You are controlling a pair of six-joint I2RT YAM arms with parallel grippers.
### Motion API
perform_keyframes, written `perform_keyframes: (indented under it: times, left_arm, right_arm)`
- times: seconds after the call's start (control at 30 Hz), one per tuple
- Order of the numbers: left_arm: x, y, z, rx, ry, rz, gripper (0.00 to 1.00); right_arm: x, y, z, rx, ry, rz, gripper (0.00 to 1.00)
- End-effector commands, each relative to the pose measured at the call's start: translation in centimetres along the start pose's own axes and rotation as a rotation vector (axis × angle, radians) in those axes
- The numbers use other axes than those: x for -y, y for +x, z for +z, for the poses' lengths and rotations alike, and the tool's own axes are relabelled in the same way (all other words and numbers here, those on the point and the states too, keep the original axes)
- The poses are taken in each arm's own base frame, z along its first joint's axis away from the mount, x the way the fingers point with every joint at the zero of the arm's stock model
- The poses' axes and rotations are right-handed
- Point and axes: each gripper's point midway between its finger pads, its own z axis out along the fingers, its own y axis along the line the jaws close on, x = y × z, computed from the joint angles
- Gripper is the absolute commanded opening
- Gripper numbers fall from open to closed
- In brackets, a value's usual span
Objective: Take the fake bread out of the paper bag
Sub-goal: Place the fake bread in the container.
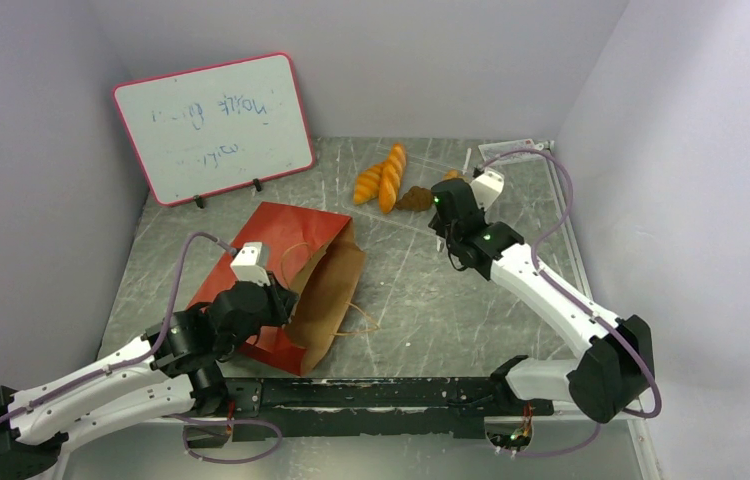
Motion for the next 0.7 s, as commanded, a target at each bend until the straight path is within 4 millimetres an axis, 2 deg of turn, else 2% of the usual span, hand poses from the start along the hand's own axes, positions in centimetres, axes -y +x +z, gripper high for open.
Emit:
perform_keyframes:
  times: [0.0, 0.13, 0.3, 0.43, 0.67]
  left_arm:
    - [0.8, -0.7, 0.0, 0.025, 0.027, -0.014, 0.07]
    - [0.8, -0.9, -0.1, 0.029, 0.026, -0.007, 0.07]
    - [0.4, -1.1, -0.4, 0.033, 0.013, 0.001, 0.07]
    - [0.1, -1.5, -1.0, 0.047, 0.011, 0.0, 0.07]
    - [-0.5, -4.2, -2.9, 0.102, -0.032, -0.014, 0.07]
  right_arm:
    - [-0.8, -2.2, -1.2, 0.055, -0.027, 0.021, 0.39]
    - [-1.3, -2.3, -2.1, 0.054, -0.058, 0.021, 0.36]
    - [-3.4, -1.7, -5.2, 0.045, -0.164, 0.005, 0.33]
    - [-5.4, 0.5, -9.3, 0.005, -0.277, -0.022, 0.32]
    - [-7.4, 5.3, -17.0, -0.124, -0.508, -0.032, 0.28]
